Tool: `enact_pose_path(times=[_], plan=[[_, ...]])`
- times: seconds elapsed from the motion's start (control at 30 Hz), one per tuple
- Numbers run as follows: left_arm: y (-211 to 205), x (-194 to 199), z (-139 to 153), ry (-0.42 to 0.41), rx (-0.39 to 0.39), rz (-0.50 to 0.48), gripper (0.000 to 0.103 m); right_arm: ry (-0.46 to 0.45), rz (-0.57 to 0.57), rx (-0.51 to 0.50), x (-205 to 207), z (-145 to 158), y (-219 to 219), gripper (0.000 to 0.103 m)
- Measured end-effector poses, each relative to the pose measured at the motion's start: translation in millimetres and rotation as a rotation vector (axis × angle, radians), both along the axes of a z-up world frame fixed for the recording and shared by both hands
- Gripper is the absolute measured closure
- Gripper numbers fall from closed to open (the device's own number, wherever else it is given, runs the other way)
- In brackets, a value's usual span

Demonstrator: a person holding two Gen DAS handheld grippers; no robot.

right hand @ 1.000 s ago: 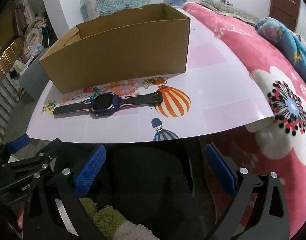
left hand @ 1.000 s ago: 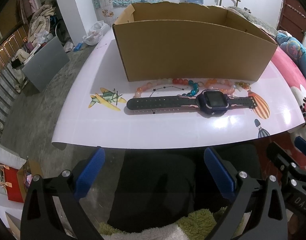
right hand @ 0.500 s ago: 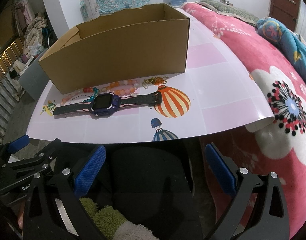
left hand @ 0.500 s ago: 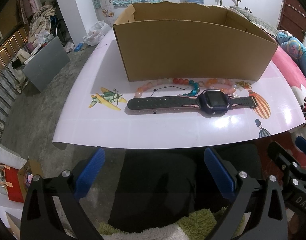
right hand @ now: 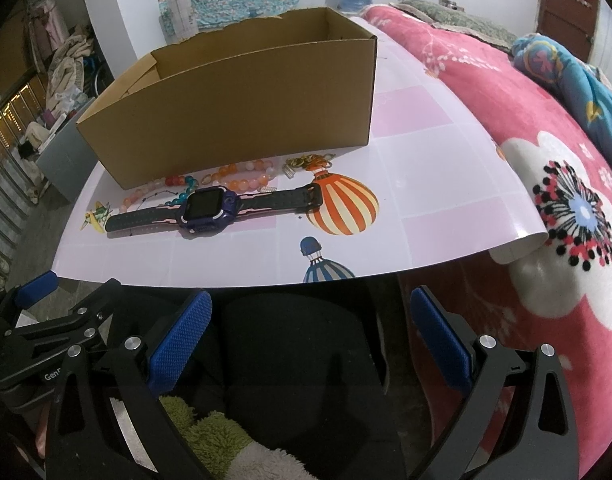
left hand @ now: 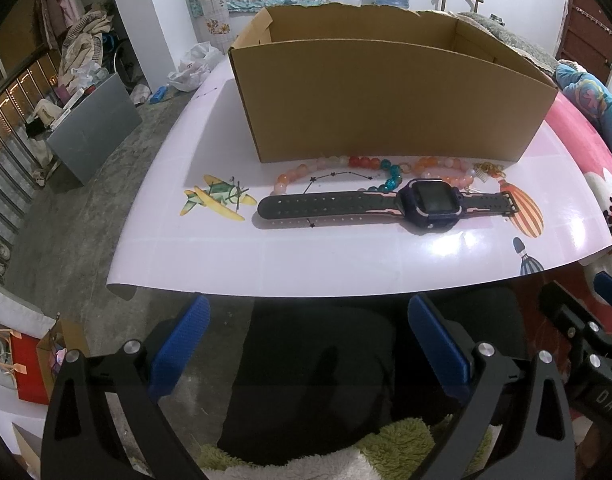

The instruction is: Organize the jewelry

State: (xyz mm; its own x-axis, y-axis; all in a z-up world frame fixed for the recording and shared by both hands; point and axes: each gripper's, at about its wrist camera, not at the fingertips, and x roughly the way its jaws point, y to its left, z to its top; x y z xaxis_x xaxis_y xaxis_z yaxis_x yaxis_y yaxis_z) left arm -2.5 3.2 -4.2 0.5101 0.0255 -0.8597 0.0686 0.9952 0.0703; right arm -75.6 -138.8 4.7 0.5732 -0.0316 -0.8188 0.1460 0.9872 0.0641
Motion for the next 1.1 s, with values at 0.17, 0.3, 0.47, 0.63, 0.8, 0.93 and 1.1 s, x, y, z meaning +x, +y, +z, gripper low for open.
enact_pose_path(times=[0.17,0.3,0.47,0.63,0.8,0.93,1.1], plan=[[1.9,-0.8,0.6,-0.003,0.0,0.002,0.005,-0.003,-0.006,-0.012,0.0,2.6,0.2,0.008],[6.2,-1.7,1.3,-0.02,0.013,-0.006,0.005,-0.02,-0.02,-0.044,-1.4,4.6,-0.1,0.008],[17.4,0.6,0.1,-0.025,-0.002,-0.004,0.005,-0.017,-0.023,-0.094,-1.2,3.8,0.6,0.008],[24.3,3.5,-4.3,-0.014,-0.046,-0.029,0.005,-0.053,-0.019,-0.117,-6.2,7.4,3.8,0.008],[31.9,4.1,-2.9,-0.042,-0.141,-0.065,0.005,-0.07,-0.015,-0.155,-8.0,8.0,5.5,0.008],[36.5,6.0,-1.9,-0.073,-0.216,-0.098,0.005,-0.089,0.004,-0.13,-8.4,8.5,2.2,0.008],[34.9,10.9,-0.4,-0.063,-0.272,-0.142,0.005,-0.113,0.035,-0.04,-4.2,9.6,-2.8,0.008]])
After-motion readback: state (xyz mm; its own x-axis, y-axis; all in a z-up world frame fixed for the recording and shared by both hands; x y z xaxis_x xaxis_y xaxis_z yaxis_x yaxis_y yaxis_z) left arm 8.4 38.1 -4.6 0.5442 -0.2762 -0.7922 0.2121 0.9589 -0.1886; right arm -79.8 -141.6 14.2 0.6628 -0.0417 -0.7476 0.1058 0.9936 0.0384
